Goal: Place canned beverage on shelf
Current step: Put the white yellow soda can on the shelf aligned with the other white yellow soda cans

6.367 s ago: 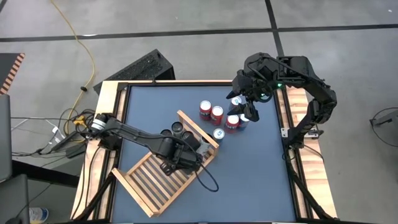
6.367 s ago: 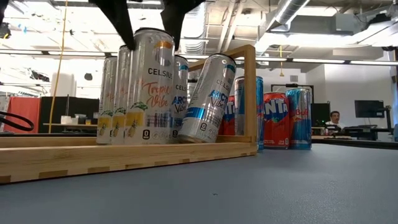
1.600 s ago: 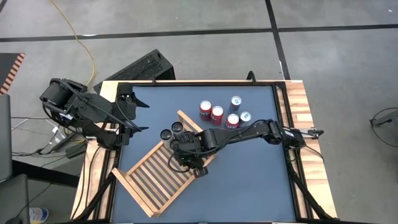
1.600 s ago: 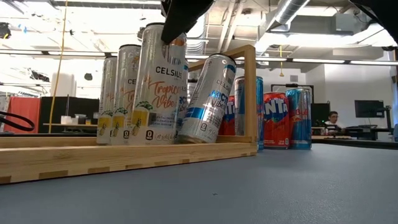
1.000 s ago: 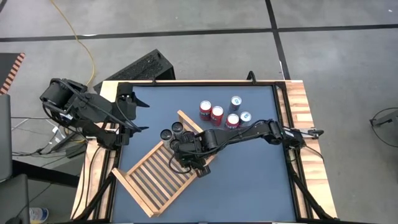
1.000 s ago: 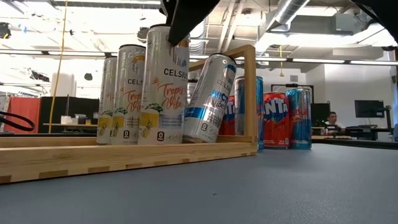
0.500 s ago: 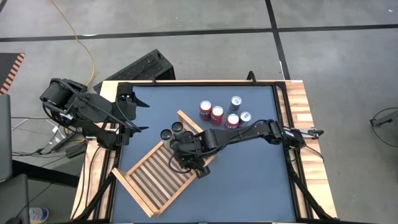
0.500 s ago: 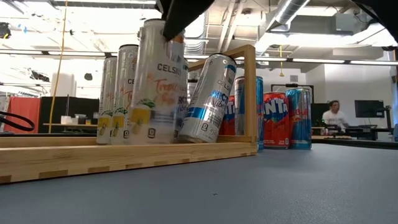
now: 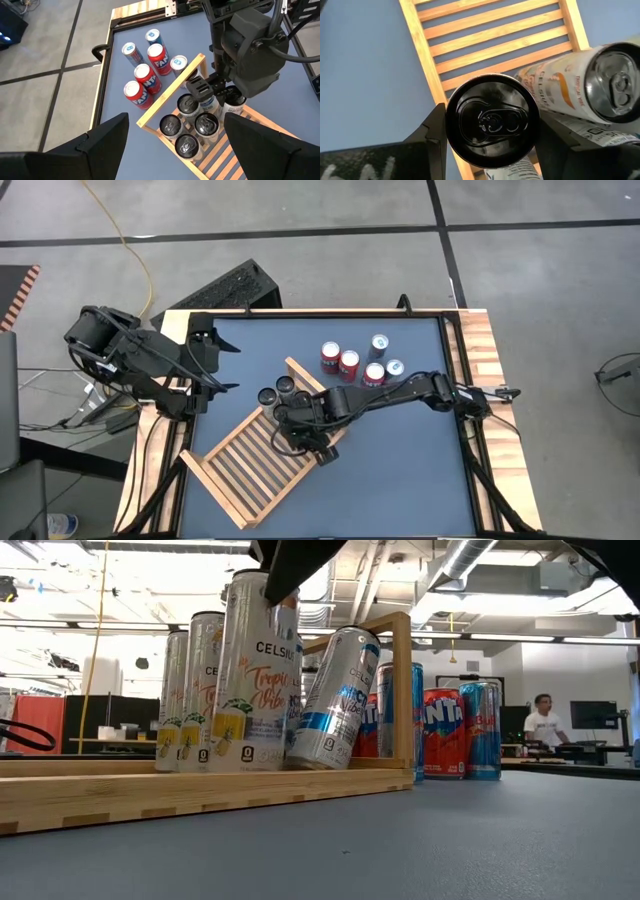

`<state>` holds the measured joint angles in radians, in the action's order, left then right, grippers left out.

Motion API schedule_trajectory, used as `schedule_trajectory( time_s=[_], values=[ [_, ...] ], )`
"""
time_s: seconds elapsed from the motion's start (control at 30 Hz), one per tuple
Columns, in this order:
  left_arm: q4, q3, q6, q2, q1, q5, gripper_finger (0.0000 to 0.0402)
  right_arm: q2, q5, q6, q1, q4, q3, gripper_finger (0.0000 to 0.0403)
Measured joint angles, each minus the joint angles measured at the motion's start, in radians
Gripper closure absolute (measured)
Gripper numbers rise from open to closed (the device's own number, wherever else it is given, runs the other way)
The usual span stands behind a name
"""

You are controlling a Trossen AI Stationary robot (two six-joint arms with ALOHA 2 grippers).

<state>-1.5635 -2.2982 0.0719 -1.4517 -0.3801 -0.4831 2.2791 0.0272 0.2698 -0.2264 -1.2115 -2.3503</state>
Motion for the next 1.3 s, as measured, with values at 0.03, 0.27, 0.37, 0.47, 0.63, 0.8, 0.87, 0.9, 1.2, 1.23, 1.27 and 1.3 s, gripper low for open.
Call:
schedule_trajectory(
  time_s=[0.03, 0.27, 0.37, 0.47, 0.63, 0.8, 0.87, 0.9, 1.2, 1.23, 1.27, 1.3],
  values=[
    [-0.001, 0.0, 0.0, 0.0, 0.0, 0.0, 0.0087, 0.0, 0.0, 0.001, 0.0, 0.001, 0.0, 0.0213],
    [-0.003, 0.0, 0.0, 0.0, 0.0, 0.0, 0.0087, 0.0, -0.003, 0.001, 0.005, 0.017, 0.0, 0.0213],
    [-0.003, 0.0, 0.0, 0.0, 0.0, 0.0, 0.0087, 0.0, -0.004, 0.003, 0.006, 0.021, 0.0, 0.0213],
    [-0.003, 0.0, 0.0, 0.0, 0.0, 0.0, 0.0087, 0.0, -0.004, 0.003, 0.011, 0.018, 0.0, 0.0213],
    [-0.003, 0.0, 0.0, 0.0, 0.0, 0.0, 0.0087, 0.0, -0.024, 0.003, 0.013, 0.005, 0.0, 0.0213],
    [-0.003, 0.0, 0.0, 0.0, 0.0, 0.0, 0.0087, 0.0, -0.039, 0.017, 0.013, 0.011, 0.0, 0.0213],
    [-0.003, 0.0, -0.001, 0.0, 0.0, 0.0, 0.0087, 0.0, -0.038, 0.018, 0.014, 0.014, 0.0, 0.0213],
    [-0.003, 0.0, -0.001, 0.0, 0.0, 0.0, 0.0087, 0.0, -0.038, 0.021, 0.014, 0.013, 0.0, 0.0213],
    [-0.002, 0.0, -0.011, 0.0, 0.0, -0.004, 0.0087, 0.0, -0.025, 0.099, 0.015, -0.015, 0.0, 0.0213],
    [-0.002, 0.0, -0.011, 0.0, 0.0, -0.009, 0.0087, 0.0, -0.025, 0.1, 0.015, -0.017, 0.0, 0.0213],
    [-0.002, 0.0, -0.011, 0.0, 0.0, -0.013, 0.0087, 0.0, -0.025, 0.101, 0.015, -0.017, 0.0, 0.0213],
    [-0.002, 0.0, -0.012, 0.0, 0.0, -0.017, 0.0087, 0.0, -0.026, 0.101, 0.015, -0.017, 0.0, 0.0213]
  ],
)
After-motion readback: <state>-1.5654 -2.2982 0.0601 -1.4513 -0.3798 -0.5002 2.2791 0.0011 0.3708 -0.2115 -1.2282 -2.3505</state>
